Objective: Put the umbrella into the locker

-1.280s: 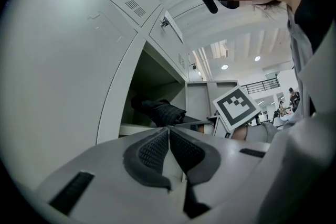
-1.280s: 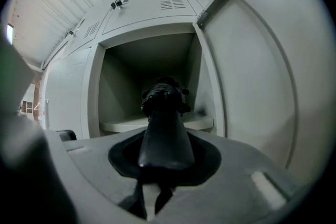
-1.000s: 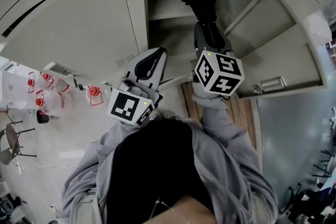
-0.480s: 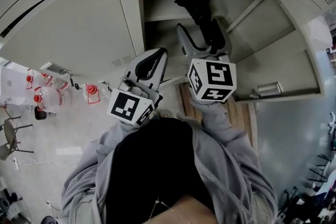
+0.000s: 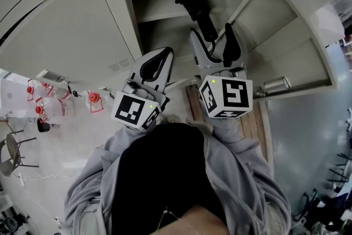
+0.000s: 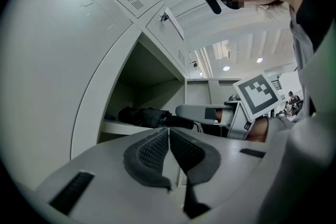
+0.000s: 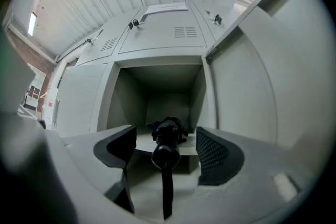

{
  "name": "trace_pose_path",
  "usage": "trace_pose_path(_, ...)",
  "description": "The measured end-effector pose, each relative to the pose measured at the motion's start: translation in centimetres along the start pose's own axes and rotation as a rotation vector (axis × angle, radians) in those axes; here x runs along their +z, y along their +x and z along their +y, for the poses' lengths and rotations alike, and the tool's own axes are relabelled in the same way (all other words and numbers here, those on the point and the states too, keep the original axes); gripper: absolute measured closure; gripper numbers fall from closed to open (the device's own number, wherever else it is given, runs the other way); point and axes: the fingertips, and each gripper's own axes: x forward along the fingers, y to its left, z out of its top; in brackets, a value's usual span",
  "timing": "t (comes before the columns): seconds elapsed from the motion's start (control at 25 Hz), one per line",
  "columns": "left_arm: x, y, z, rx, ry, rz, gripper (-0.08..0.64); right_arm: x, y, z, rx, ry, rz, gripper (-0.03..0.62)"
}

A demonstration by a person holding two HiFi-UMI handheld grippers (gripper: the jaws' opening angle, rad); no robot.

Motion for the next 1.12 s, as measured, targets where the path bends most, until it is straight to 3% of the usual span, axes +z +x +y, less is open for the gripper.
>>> trace_pose_path(0.16,0.0,0.7,-1.4,-0.025,0.0,-0.003,0.546,0.7,-2.0,-0.9,-0.028,-0.04,-0.035,0.428)
trace_pose_path(0.36,0.2,1.4,-2.9,-0.045,0.01,-0.01,0.546,1.1,-3.8,-1.9,-0.024,-0.038,-0.04,0.588)
trace_pose_path(0.84,0.3,3.0,-6.0,-0.092,0.035,-0.02,0.546,-0.8,-5.8,-1.0,0.086,0.012,0.017,0.588)
trace_pose_path(1.12,0.3,3.0,-5.3,-0.066,0.045,-0.017,0.546,-2.3,-4.1,-0.7,0.104,0.015,0.043,0.588)
